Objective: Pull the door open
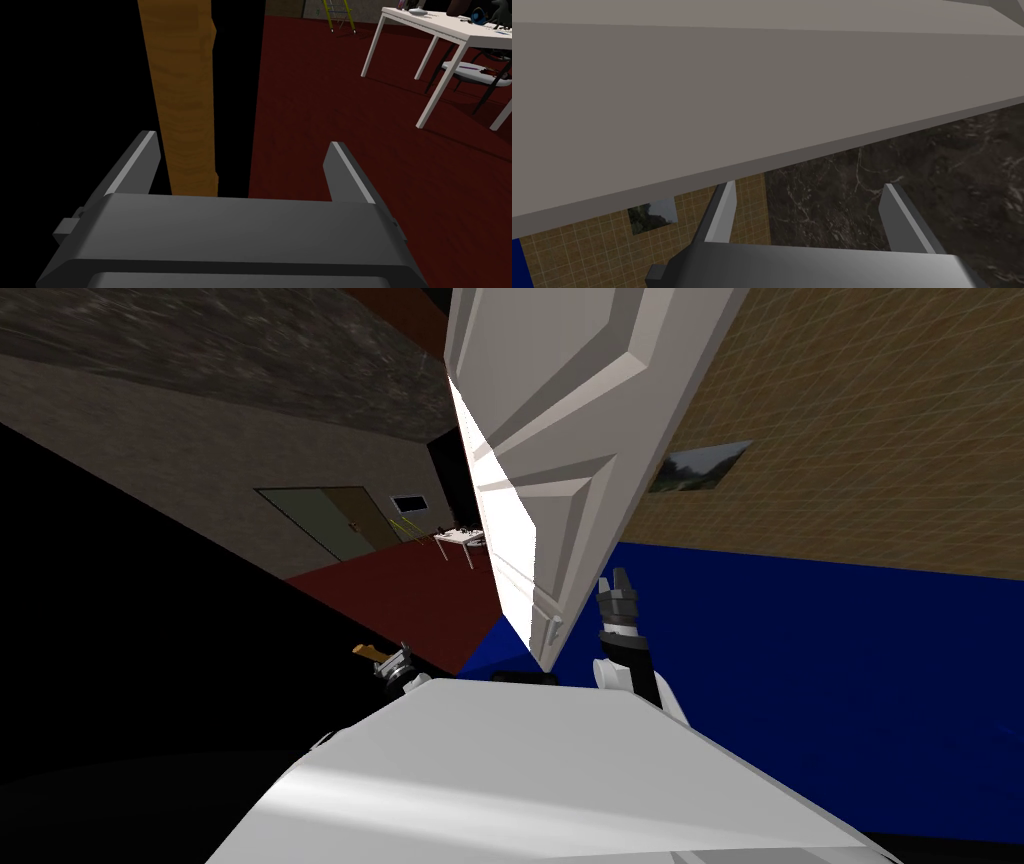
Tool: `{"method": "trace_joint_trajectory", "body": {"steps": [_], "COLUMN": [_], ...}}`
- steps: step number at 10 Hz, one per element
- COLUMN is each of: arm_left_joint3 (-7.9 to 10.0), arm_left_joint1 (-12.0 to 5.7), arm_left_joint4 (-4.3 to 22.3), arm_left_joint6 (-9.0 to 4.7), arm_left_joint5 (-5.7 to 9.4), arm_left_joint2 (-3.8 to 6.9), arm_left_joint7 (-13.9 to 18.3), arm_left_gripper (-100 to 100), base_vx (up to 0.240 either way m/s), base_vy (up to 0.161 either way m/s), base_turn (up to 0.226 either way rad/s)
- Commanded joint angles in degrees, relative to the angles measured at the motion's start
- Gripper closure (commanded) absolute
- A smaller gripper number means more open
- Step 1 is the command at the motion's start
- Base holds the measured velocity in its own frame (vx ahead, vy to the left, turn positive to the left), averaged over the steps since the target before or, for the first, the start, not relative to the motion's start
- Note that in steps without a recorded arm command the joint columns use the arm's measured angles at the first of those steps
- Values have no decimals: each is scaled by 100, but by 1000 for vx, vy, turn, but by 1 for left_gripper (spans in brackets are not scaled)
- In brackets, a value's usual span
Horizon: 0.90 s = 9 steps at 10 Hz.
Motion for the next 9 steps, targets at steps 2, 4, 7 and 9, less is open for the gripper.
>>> {"method": "trace_joint_trajectory", "body": {"steps": [2,4,7,9], "arm_left_joint3": [20,33,33,33], "arm_left_joint1": [32,51,51,51], "arm_left_joint4": [-16,-13,-13,-13], "arm_left_joint6": [-3,-1,-1,-1], "arm_left_joint5": [-11,-23,-23,-23], "arm_left_joint2": [2,13,13,13], "arm_left_joint7": [26,50,50,50], "arm_left_gripper": [-100,-100,-100,-100], "base_vx": [-31,1,-2,3], "base_vy": [35,18,-4,5], "base_turn": [13,-28,9,-13]}}
